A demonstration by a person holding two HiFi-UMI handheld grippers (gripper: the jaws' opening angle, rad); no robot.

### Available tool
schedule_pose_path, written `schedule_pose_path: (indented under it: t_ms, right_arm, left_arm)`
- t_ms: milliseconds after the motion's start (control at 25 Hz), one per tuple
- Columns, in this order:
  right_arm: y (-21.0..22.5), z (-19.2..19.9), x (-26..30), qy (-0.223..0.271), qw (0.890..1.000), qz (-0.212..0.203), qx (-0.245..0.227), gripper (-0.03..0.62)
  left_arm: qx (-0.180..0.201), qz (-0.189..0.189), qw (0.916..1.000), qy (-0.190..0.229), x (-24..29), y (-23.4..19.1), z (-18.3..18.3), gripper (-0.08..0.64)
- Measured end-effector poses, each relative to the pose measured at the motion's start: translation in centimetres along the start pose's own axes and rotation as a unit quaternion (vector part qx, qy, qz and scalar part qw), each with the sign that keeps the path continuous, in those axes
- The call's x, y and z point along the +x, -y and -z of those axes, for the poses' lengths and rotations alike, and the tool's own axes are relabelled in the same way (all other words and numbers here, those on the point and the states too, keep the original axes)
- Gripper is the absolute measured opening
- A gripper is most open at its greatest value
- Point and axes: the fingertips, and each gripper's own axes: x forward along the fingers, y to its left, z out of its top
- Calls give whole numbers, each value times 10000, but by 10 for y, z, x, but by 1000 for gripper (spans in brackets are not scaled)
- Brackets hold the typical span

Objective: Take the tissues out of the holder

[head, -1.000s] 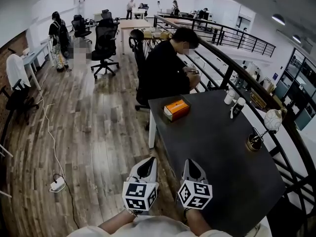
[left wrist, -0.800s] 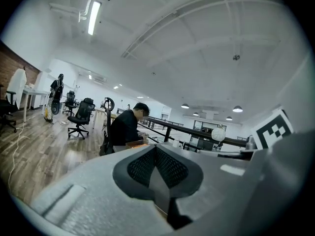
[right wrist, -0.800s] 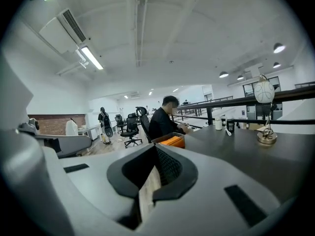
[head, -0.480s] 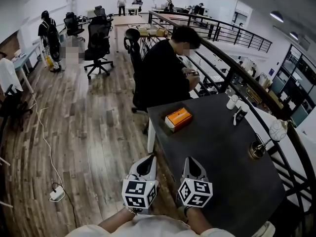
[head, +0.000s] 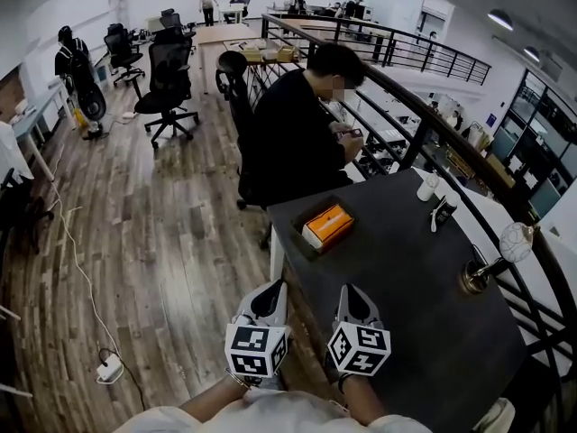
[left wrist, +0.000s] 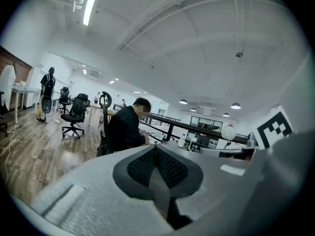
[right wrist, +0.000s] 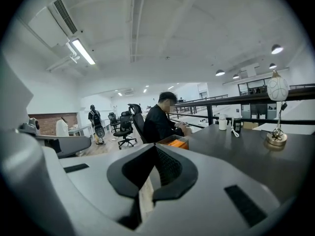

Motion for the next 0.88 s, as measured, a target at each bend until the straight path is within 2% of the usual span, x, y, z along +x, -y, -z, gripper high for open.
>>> schedule_pose_path:
  t_ms: [520,880]
  right_arm:
    - [9,-7,39,20,9994,333,76,6]
    - [9,-9,65,-54,9993,355,104,6]
  left_arm:
    - [195,251,9994,-115,43,-19,-12,8]
    - [249,266,9991,-203,63,-31,-13,8]
